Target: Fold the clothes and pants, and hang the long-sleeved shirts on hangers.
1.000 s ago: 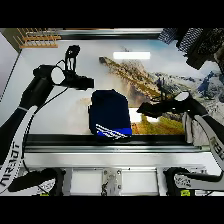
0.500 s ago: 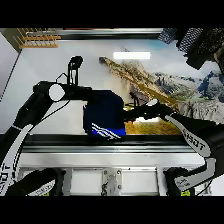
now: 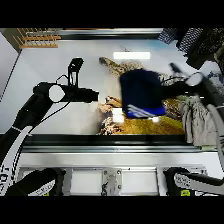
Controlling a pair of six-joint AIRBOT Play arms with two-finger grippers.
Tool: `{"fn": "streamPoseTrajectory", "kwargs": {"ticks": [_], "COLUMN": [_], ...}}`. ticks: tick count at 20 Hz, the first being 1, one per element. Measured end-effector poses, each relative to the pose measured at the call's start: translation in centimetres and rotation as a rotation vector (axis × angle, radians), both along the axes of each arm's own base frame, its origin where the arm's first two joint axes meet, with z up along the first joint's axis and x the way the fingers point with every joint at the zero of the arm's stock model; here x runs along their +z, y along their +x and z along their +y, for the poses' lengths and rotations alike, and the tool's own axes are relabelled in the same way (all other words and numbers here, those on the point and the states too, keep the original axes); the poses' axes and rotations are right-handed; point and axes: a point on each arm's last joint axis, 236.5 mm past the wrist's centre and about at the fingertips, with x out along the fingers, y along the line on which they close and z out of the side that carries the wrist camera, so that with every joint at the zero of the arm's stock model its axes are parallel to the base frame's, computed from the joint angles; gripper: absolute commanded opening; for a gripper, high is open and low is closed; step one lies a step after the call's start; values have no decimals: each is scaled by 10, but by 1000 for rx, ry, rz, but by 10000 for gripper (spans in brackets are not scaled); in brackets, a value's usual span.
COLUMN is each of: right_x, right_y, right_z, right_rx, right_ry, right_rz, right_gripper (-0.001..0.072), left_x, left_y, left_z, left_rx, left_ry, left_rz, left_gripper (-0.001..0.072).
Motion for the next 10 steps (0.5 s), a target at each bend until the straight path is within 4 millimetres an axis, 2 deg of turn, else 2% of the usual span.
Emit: {"fn": "streamPoseTrajectory", "kwargs": {"ticks": [2,5,8,10], "right_x": [22,43,64,83], "right_y": [-4,-23,-42,-53], "right_z": [-77,-170,-228,-252], "right_rx": [-170,-390,-552,-620], "right_ry": [-64,-123,-150,-174], "right_rz": [-29,-61,-115,-167], "right_gripper": [3,3,3,3], "left_x": [0,0,0,0], "left_y": [0,0,0,0], "left_z": [0,0,0,0], "left_rx": [0,0,0,0], "left_ry": [0,-1,-2,-2], "left_rz": [1,1,2,2], "left_gripper": [11,12,12,11]}}
